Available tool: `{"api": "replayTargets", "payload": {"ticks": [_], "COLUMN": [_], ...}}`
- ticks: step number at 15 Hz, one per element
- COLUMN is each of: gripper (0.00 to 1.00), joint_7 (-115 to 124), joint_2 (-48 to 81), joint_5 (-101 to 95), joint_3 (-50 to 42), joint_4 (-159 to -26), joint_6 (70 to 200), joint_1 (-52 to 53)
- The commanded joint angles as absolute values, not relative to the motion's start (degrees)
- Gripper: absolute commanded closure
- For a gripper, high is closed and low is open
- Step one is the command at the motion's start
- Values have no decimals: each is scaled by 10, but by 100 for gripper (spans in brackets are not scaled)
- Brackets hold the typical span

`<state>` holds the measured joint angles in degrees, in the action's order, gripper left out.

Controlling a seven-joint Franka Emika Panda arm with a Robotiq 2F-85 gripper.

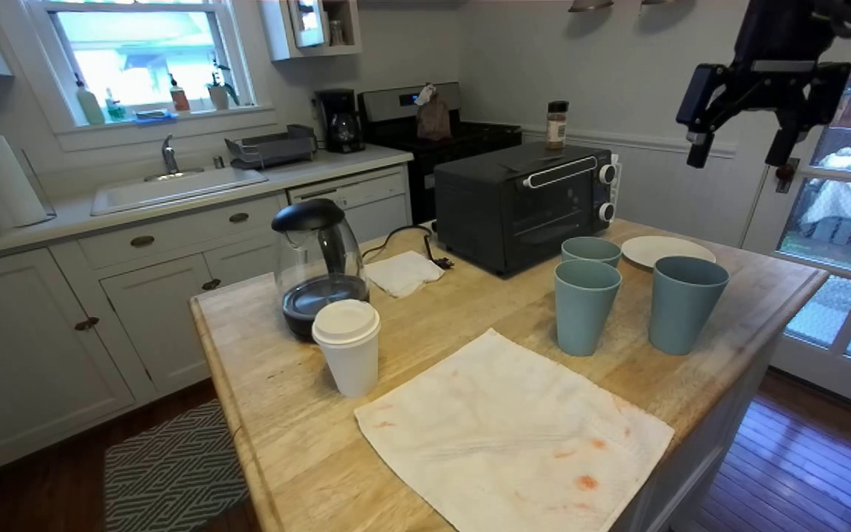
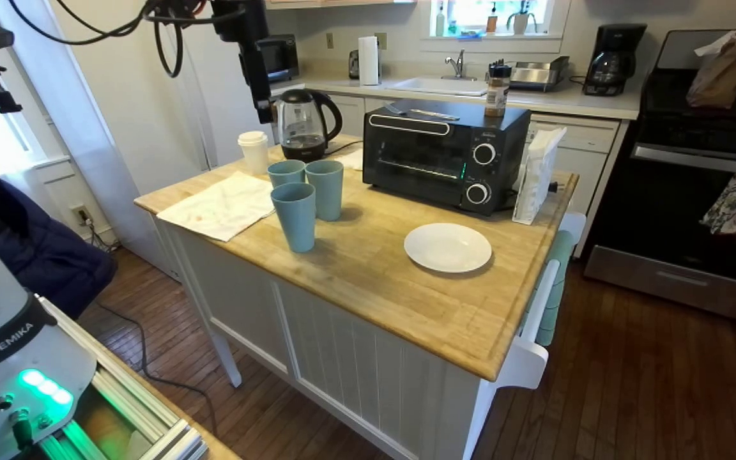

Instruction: Stack the light blue cups on top of each other in a clockwise stacking order starting with the one on the right

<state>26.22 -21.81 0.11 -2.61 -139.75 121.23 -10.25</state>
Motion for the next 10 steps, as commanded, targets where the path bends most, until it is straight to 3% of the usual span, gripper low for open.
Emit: {"api": "replayTargets", "payload": {"ticks": [1,10], "gripper": [0,0], "joint_7": [250,268], "joint_2": [-201,-177], "joint_5": [-16,-26], "joint_3": [-43,-39], "joint_4": [-1415,-1407], "joint_6": [1251,1251], "joint_1": [-125,-133]}}
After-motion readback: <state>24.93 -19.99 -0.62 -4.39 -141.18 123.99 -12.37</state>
